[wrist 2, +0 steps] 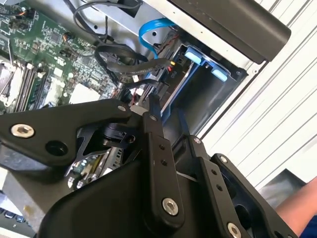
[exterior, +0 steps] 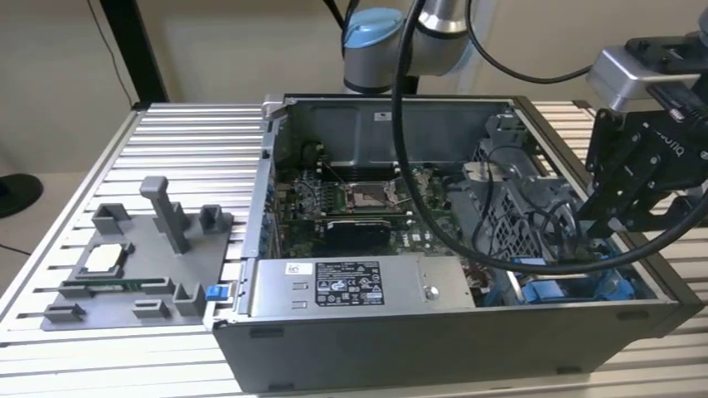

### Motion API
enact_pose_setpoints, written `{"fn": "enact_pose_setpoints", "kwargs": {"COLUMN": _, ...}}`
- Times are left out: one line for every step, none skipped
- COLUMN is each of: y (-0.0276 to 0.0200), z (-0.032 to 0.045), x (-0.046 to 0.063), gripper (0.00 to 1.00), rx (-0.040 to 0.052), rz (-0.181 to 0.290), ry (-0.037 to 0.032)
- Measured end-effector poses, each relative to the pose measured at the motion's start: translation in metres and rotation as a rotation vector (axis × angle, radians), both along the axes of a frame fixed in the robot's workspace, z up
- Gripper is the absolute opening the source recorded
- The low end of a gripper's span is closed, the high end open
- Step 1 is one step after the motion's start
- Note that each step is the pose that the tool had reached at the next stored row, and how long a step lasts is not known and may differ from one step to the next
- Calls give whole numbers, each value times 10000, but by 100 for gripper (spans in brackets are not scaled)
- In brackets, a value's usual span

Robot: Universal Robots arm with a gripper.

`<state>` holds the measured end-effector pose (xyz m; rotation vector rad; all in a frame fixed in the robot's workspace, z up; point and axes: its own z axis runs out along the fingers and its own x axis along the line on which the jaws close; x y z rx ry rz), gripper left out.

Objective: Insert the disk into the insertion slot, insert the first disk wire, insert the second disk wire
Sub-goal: 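Insert the second disk wire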

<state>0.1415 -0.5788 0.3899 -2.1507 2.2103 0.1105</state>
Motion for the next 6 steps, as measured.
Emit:
{"fn": "enact_pose_setpoints", "kwargs": {"y": 0, "z": 1, "x": 0, "gripper": 100, "rx": 0, "rz": 0, "ry": 0}}
{"fn": "enact_pose_setpoints", "kwargs": {"y": 0, "z": 0, "x": 0, "gripper": 100, "rx": 1, "rz": 0, "ry": 0}}
{"fn": "enact_pose_setpoints", "kwargs": {"y": 0, "z": 2, "x": 0, "gripper": 100, "rx": 0, "rz": 0, "ry": 0}}
{"fn": "enact_pose_setpoints", "kwargs": {"y": 0, "z": 3, "x": 0, "gripper": 100, "rx": 0, "rz": 0, "ry": 0}}
{"fn": "enact_pose_setpoints", "kwargs": {"y": 0, "z": 4, "x": 0, "gripper": 100, "rx": 0, "rz": 0, "ry": 0}}
{"fn": "enact_pose_setpoints", "kwargs": {"y": 0, "z": 4, "x": 0, "gripper": 100, "rx": 0, "rz": 0, "ry": 0}}
